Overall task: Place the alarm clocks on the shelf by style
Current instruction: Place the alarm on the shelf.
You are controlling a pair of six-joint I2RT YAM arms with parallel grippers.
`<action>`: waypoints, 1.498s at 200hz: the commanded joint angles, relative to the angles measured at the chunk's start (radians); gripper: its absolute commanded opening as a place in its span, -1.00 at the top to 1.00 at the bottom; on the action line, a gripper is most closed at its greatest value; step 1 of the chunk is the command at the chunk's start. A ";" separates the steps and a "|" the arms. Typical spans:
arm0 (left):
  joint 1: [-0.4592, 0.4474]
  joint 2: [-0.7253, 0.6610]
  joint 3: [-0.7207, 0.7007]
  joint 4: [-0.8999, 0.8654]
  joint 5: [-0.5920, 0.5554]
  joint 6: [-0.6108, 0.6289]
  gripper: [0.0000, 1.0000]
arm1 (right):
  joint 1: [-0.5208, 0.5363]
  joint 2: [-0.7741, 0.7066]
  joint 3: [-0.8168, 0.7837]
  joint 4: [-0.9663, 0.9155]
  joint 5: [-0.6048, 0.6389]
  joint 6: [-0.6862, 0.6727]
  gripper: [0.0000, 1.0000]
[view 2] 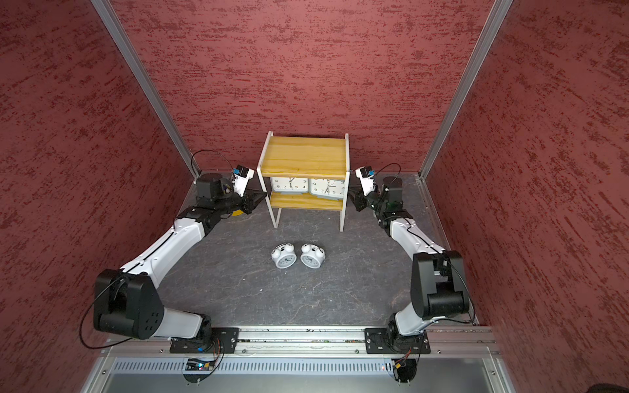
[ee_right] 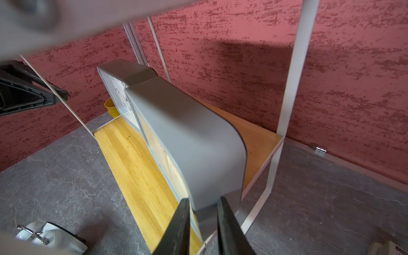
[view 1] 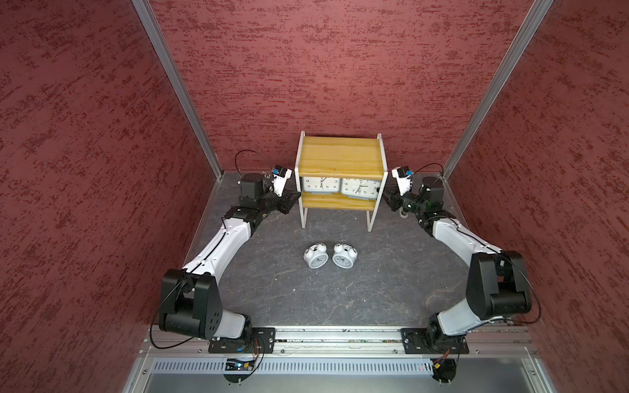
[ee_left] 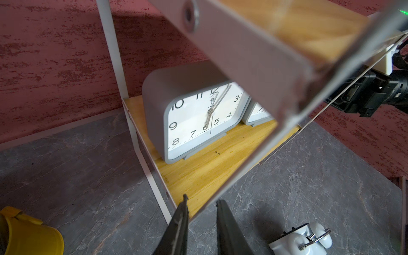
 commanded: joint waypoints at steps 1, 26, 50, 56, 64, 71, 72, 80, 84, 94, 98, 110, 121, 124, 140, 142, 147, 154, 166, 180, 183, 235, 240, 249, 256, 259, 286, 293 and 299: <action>0.007 0.010 0.016 -0.007 0.018 0.007 0.50 | 0.012 0.019 0.040 0.011 -0.006 0.006 0.51; 0.005 0.008 0.016 -0.008 0.028 0.007 0.50 | 0.013 0.032 0.053 0.007 -0.004 0.007 0.51; 0.005 0.007 0.014 -0.008 0.041 0.008 0.49 | 0.015 0.036 0.060 -0.001 -0.001 0.007 0.51; 0.004 0.007 0.015 -0.009 0.043 0.010 0.50 | 0.015 0.036 0.060 -0.002 0.000 0.006 0.51; 0.004 0.007 0.016 -0.008 0.048 0.011 0.50 | 0.015 0.038 0.063 -0.004 -0.001 0.004 0.51; 0.005 0.007 0.015 -0.009 0.052 0.010 0.49 | 0.015 0.040 0.065 -0.006 -0.001 0.004 0.50; 0.005 0.007 0.014 -0.009 0.052 0.010 0.50 | 0.016 0.040 0.066 -0.006 0.000 0.003 0.50; 0.004 0.006 0.016 -0.008 0.057 0.010 0.49 | 0.016 0.041 0.067 -0.007 0.000 0.004 0.49; 0.004 0.005 0.016 -0.009 0.059 0.010 0.49 | 0.015 0.041 0.069 -0.008 0.000 0.004 0.49; 0.005 0.005 0.016 -0.009 0.060 0.010 0.49 | 0.017 0.044 0.070 -0.006 0.003 0.004 0.48; 0.005 0.004 0.016 -0.009 0.060 0.010 0.49 | 0.017 0.043 0.069 -0.006 0.003 0.004 0.48; 0.005 0.004 0.016 -0.011 0.060 0.010 0.50 | 0.017 0.043 0.069 -0.006 0.009 0.001 0.47; 0.005 0.002 0.016 -0.014 0.057 0.011 0.49 | 0.017 0.039 0.066 -0.004 0.019 0.001 0.42; 0.004 0.002 0.016 -0.014 0.056 0.012 0.49 | 0.017 0.035 0.065 -0.002 0.021 0.002 0.40; 0.005 0.000 0.016 -0.016 0.043 0.012 0.47 | 0.017 0.015 0.053 0.002 0.048 -0.004 0.27; 0.005 -0.001 0.016 -0.016 0.042 0.011 0.47 | 0.016 0.012 0.051 0.002 0.054 -0.001 0.24; 0.005 -0.003 0.017 -0.017 0.039 0.013 0.45 | 0.016 0.005 0.046 0.002 0.067 -0.002 0.19; 0.006 -0.005 0.017 -0.019 0.038 0.014 0.44 | 0.015 -0.009 0.039 0.001 0.081 -0.002 0.15; 0.006 -0.009 0.018 -0.020 0.039 0.016 0.43 | 0.016 -0.033 0.022 0.004 0.093 0.000 0.04; 0.007 -0.013 0.016 -0.020 0.054 0.018 0.44 | 0.014 -0.063 -0.006 0.011 0.115 0.000 -0.04; 0.007 -0.014 0.016 -0.019 0.060 0.019 0.44 | 0.013 -0.068 -0.012 0.012 0.117 -0.001 -0.05; 0.006 -0.013 -0.006 0.034 0.160 0.008 0.44 | 0.012 -0.150 -0.084 -0.016 0.158 -0.021 -0.15; 0.007 -0.012 -0.005 0.035 0.168 0.009 0.44 | 0.012 -0.154 -0.090 -0.018 0.160 -0.022 -0.16; 0.007 -0.010 -0.004 0.033 0.177 0.007 0.44 | 0.012 -0.162 -0.099 -0.021 0.163 -0.024 -0.18; 0.007 -0.009 -0.004 0.030 0.182 0.005 0.44 | 0.012 -0.168 -0.107 -0.024 0.168 -0.025 -0.19; 0.007 -0.009 -0.004 0.030 0.185 0.006 0.44 | 0.012 -0.171 -0.109 -0.024 0.170 -0.026 -0.20; 0.007 -0.015 -0.011 0.027 0.208 0.007 0.44 | 0.011 -0.192 -0.133 -0.035 0.196 -0.034 -0.24; 0.007 -0.017 -0.012 0.024 0.211 0.009 0.44 | 0.011 -0.198 -0.136 -0.042 0.201 -0.032 -0.24; 0.007 -0.018 -0.012 0.019 0.212 0.008 0.44 | 0.011 -0.203 -0.139 -0.049 0.207 -0.034 -0.25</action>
